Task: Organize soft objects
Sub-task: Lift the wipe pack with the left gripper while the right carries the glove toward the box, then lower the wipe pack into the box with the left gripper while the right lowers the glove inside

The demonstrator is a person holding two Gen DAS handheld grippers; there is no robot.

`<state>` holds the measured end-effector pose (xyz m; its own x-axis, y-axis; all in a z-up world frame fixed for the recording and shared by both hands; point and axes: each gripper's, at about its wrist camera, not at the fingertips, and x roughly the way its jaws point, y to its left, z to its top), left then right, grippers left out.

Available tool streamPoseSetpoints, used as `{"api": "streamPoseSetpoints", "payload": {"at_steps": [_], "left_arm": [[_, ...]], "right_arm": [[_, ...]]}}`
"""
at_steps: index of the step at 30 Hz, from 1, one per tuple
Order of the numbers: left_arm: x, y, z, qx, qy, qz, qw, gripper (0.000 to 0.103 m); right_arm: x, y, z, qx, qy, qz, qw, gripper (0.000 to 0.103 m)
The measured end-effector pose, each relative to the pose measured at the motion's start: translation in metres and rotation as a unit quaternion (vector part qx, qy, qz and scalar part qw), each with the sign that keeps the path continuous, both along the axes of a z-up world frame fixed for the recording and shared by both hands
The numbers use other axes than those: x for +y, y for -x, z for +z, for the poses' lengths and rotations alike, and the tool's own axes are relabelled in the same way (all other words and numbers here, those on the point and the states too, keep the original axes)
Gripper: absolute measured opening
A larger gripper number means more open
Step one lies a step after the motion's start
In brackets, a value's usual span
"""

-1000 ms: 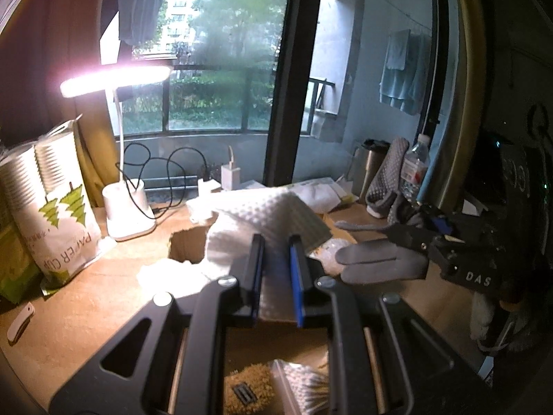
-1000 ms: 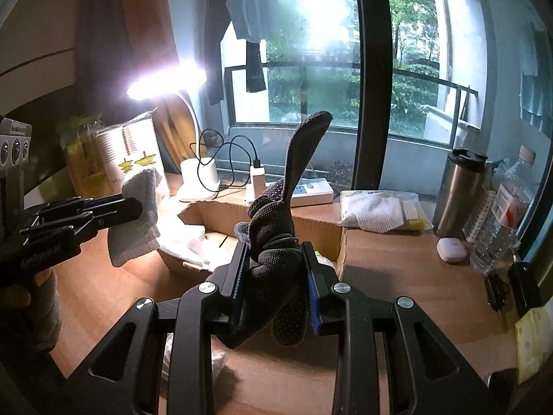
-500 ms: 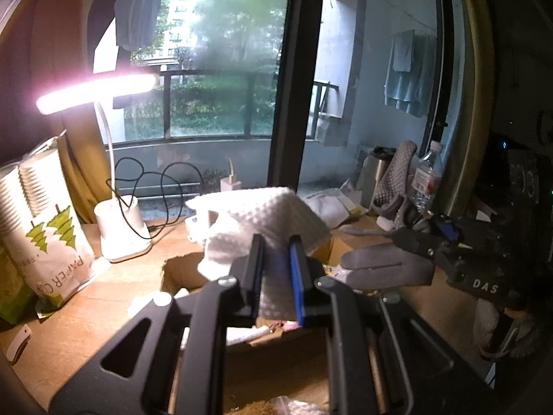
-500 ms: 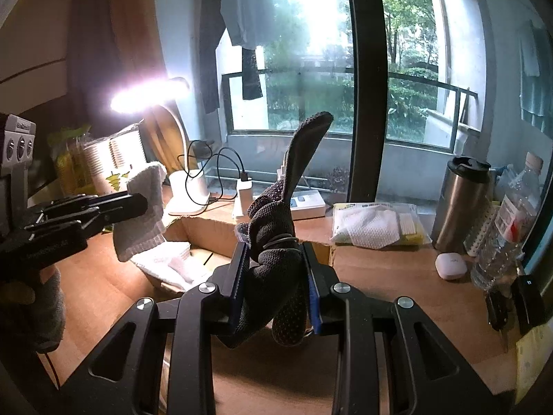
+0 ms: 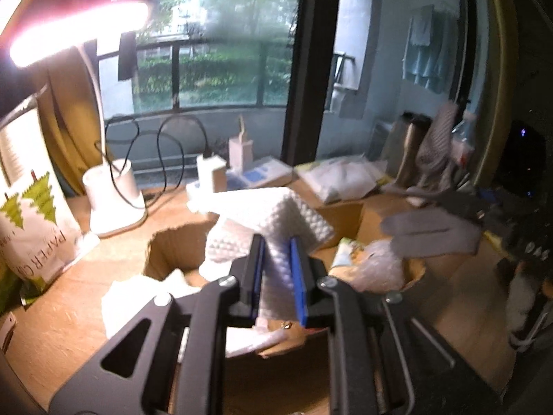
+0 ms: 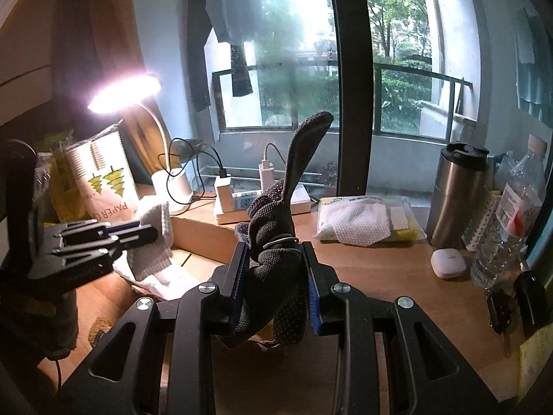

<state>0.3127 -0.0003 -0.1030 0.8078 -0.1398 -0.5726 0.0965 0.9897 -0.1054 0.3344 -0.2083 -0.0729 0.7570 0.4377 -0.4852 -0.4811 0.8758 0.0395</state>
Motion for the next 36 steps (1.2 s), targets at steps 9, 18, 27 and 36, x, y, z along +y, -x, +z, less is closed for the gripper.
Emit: {"api": "streamPoseSetpoints", "payload": {"at_steps": [9, 18, 27, 36], "left_arm": [[0.003, -0.01, -0.016, 0.026, 0.011, -0.003, 0.9996, 0.034], [0.027, 0.004, -0.011, 0.009, 0.043, 0.008, 0.999, 0.08], [0.056, 0.012, -0.018, 0.011, 0.058, 0.036, 0.9976, 0.08], [0.055, -0.002, -0.04, 0.042, 0.071, 0.016, 0.9965, 0.08]], "right_arm": [[0.011, -0.009, -0.006, 0.009, 0.009, 0.0, 1.0, 0.031], [0.038, -0.01, -0.004, 0.008, 0.024, 0.017, 1.0, 0.031], [0.069, -0.022, -0.017, 0.023, 0.041, 0.036, 0.998, 0.032], [0.089, -0.041, -0.039, 0.039, 0.054, 0.041, 0.997, 0.032]]}}
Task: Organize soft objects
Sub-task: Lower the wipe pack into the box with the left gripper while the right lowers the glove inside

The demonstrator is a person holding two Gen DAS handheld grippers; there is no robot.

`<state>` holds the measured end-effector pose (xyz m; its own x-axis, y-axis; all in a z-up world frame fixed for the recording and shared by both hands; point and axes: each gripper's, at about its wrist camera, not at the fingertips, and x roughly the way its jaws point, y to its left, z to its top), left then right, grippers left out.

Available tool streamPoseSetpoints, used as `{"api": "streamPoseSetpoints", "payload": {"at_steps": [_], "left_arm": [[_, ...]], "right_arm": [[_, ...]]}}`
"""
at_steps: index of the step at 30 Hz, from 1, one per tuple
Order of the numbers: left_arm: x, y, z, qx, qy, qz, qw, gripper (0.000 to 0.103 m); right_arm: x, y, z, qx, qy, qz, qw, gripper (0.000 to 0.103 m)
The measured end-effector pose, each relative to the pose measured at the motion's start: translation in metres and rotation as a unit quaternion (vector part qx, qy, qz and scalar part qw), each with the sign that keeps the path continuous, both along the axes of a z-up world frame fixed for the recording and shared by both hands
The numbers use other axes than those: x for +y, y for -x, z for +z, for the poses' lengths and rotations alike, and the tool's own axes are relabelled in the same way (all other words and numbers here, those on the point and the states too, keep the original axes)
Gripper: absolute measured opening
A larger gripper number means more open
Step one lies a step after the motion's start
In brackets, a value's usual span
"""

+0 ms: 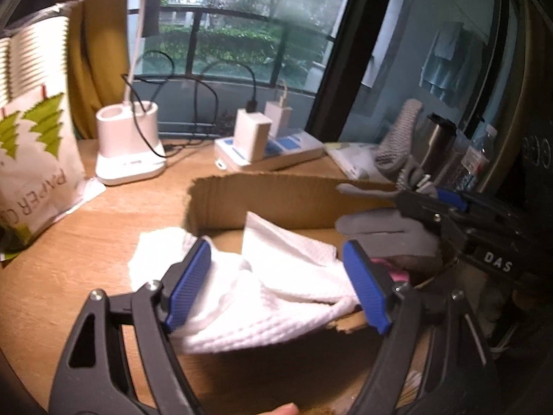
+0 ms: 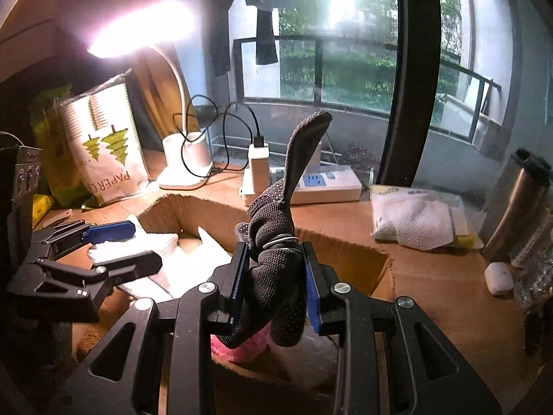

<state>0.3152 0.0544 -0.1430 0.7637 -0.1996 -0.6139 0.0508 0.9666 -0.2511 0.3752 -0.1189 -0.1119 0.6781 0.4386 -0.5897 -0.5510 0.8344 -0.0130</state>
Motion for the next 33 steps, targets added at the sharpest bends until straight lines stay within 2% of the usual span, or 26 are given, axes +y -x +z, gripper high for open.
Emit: {"api": "streamPoseSetpoints", "payload": {"at_steps": [2, 4, 16, 20, 22, 24, 33], "left_arm": [[-0.004, -0.001, 0.0, -0.005, -0.009, -0.001, 0.9999, 0.08], [-0.007, -0.004, -0.002, 0.003, 0.002, -0.01, 0.9999, 0.081], [-0.025, -0.016, -0.007, 0.022, -0.024, -0.027, 0.9991, 0.082], [-0.026, -0.017, -0.007, 0.024, -0.022, -0.031, 0.999, 0.084], [-0.024, -0.016, -0.006, 0.024, -0.015, -0.031, 0.9991, 0.084], [-0.023, -0.014, -0.003, 0.02, -0.012, -0.028, 0.9993, 0.084], [-0.023, 0.003, 0.021, -0.012, -0.011, -0.028, 0.9995, 0.084]], "right_arm": [[0.001, -0.004, -0.005, 0.006, 0.002, -0.002, 1.0, 0.032], [0.002, -0.008, -0.011, 0.012, 0.006, -0.004, 1.0, 0.032], [0.008, -0.02, -0.036, 0.033, 0.049, -0.016, 0.998, 0.032], [0.008, -0.018, -0.034, 0.032, 0.048, -0.016, 0.998, 0.038], [0.008, -0.017, -0.031, 0.028, 0.043, -0.016, 0.999, 0.049], [0.007, -0.014, -0.026, 0.02, 0.039, -0.016, 0.999, 0.054], [0.001, 0.002, -0.004, -0.003, 0.03, -0.021, 0.999, 0.057]]}}
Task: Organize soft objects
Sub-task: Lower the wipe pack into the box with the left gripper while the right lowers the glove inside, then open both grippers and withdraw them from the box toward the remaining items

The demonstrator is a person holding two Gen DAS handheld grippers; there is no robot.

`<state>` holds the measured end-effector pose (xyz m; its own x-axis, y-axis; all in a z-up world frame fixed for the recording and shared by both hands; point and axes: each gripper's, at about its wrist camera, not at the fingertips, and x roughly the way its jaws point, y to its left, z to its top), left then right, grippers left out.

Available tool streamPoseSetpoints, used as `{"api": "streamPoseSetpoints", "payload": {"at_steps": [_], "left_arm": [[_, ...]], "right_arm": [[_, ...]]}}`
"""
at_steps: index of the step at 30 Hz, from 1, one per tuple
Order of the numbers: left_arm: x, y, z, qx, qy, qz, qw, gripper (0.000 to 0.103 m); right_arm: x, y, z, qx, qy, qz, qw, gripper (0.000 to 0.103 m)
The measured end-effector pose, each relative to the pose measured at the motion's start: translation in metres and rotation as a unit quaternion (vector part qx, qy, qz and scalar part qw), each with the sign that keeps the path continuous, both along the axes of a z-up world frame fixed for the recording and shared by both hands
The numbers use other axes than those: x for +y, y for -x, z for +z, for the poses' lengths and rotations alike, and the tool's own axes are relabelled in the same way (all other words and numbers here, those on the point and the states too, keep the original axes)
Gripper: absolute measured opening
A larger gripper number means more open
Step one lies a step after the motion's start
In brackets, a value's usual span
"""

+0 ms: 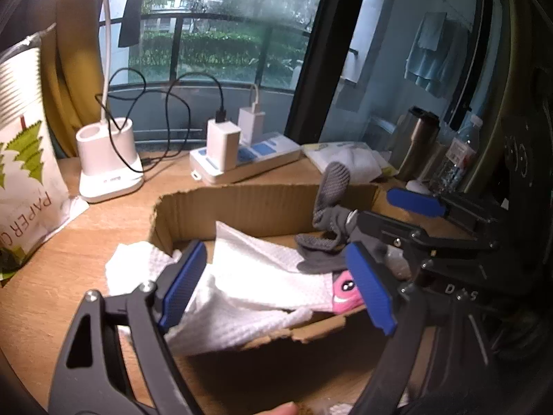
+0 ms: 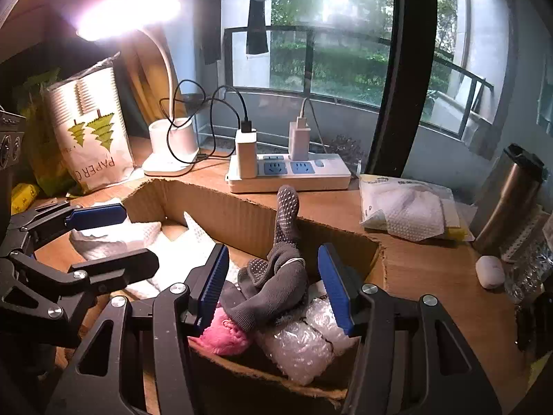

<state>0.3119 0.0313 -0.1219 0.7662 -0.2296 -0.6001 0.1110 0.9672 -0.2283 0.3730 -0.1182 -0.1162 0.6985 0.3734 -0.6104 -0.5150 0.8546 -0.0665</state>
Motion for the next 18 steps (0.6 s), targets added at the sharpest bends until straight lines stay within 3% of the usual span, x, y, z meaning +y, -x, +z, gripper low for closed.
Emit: {"api": "streamPoseSetpoints", "payload": {"at_steps": [18], "left_arm": [[0.006, 0.047, 0.032, -0.036, 0.001, 0.014, 0.9992, 0.084]], "right_arm": [[-0.006, 0.055, 0.035, -0.028, -0.007, 0.006, 1.0, 0.057]]}}
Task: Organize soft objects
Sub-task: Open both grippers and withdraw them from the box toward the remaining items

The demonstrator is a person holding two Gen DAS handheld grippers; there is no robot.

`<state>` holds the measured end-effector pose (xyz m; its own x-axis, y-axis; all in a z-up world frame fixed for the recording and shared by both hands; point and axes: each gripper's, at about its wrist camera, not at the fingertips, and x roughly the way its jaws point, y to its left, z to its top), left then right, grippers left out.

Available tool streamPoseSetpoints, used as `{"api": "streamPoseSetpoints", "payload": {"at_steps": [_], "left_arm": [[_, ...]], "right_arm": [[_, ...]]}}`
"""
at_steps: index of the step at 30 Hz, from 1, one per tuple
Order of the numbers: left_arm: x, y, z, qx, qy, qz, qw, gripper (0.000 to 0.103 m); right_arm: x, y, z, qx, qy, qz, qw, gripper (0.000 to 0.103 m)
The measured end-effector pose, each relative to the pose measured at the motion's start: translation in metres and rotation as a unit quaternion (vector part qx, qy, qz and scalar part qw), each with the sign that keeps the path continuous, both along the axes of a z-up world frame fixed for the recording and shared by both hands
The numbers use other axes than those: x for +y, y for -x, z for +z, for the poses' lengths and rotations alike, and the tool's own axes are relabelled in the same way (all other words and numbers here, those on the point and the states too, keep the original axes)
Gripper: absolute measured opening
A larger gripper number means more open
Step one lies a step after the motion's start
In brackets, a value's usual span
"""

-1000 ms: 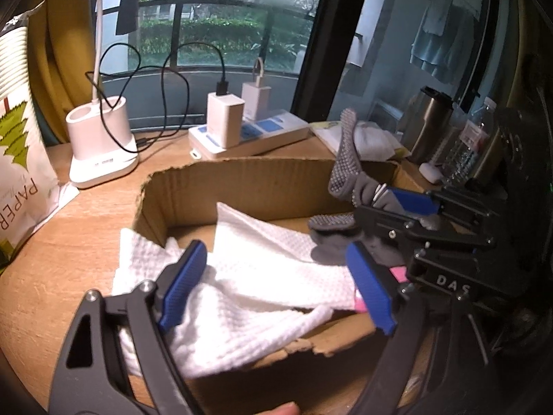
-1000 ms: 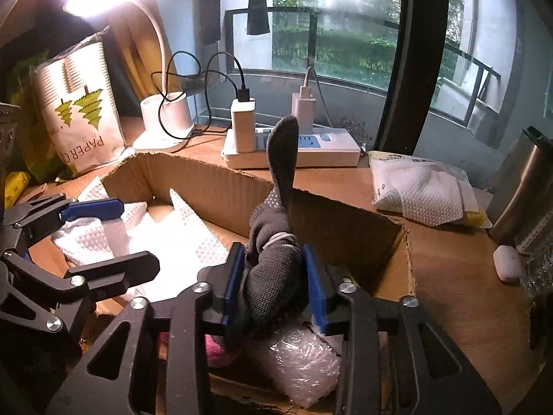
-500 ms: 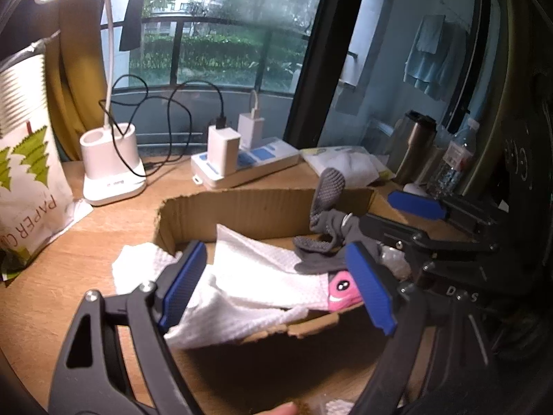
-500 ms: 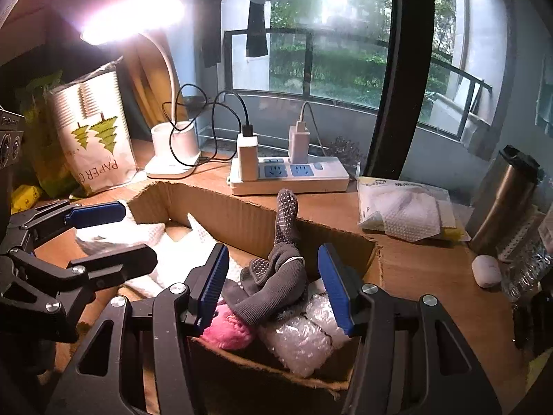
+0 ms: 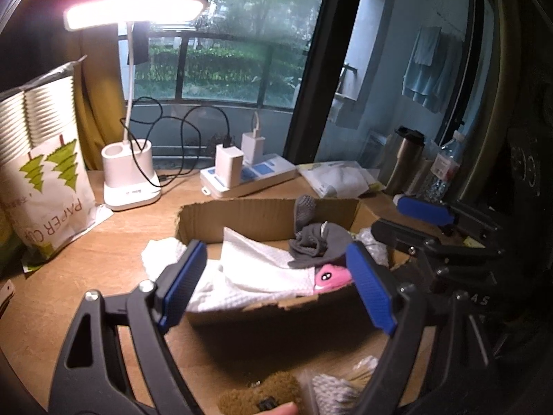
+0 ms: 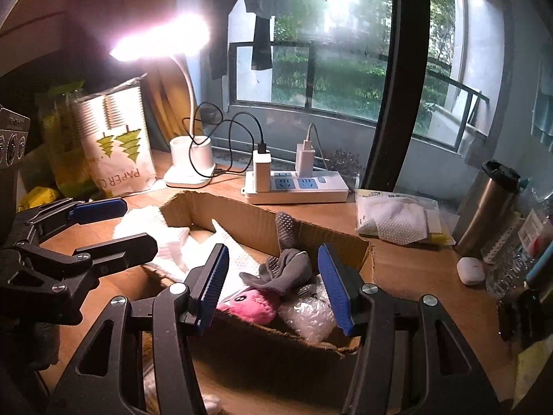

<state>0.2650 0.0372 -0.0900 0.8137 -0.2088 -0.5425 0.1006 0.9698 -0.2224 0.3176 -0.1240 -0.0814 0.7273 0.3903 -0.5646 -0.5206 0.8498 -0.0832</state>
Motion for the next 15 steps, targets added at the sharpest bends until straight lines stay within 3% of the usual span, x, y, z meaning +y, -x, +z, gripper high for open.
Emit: {"api": "streamPoseSetpoints", "payload": {"at_steps": [15], "left_arm": [[0.005, 0.045, 0.01, -0.018, 0.002, 0.01, 0.9998, 0.084]], "right_arm": [[-0.001, 0.04, 0.007, -0.008, -0.001, 0.0, 1.0, 0.057]]}}
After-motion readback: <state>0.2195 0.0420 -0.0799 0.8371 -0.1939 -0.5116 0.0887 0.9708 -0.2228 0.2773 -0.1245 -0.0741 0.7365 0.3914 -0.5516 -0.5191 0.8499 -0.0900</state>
